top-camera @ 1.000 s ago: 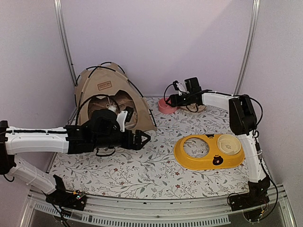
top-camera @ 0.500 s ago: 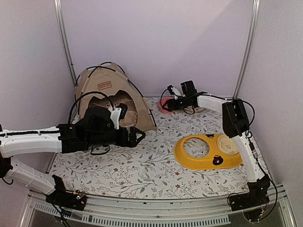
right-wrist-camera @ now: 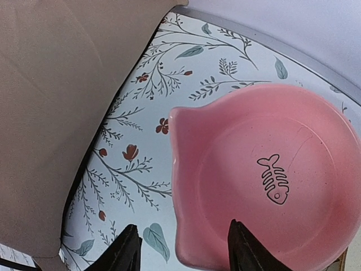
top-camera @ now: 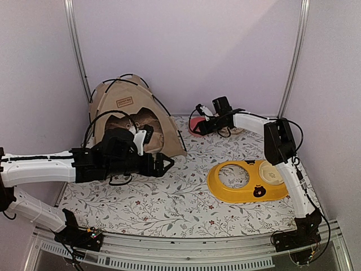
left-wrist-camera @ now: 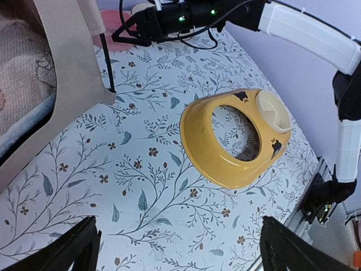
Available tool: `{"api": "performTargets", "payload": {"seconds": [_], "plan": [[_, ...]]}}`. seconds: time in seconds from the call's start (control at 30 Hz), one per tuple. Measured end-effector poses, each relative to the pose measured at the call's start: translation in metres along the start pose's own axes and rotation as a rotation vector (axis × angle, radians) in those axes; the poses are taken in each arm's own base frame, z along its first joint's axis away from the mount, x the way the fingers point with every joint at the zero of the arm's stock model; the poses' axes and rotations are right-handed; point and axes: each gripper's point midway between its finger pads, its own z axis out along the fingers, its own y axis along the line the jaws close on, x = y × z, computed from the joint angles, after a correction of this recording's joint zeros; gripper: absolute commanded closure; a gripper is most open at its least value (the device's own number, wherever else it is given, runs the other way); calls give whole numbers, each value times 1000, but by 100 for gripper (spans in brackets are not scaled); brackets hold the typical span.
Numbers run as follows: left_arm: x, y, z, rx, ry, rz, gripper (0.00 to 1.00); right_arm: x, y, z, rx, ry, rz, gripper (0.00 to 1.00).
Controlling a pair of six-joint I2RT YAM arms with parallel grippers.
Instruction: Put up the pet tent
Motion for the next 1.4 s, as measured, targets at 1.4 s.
{"api": "performTargets", "payload": {"seconds": [1.4], "plan": [[-7,0,-9,16,-54,-17,0,70,78,-44,140,237,-48,80]]}}
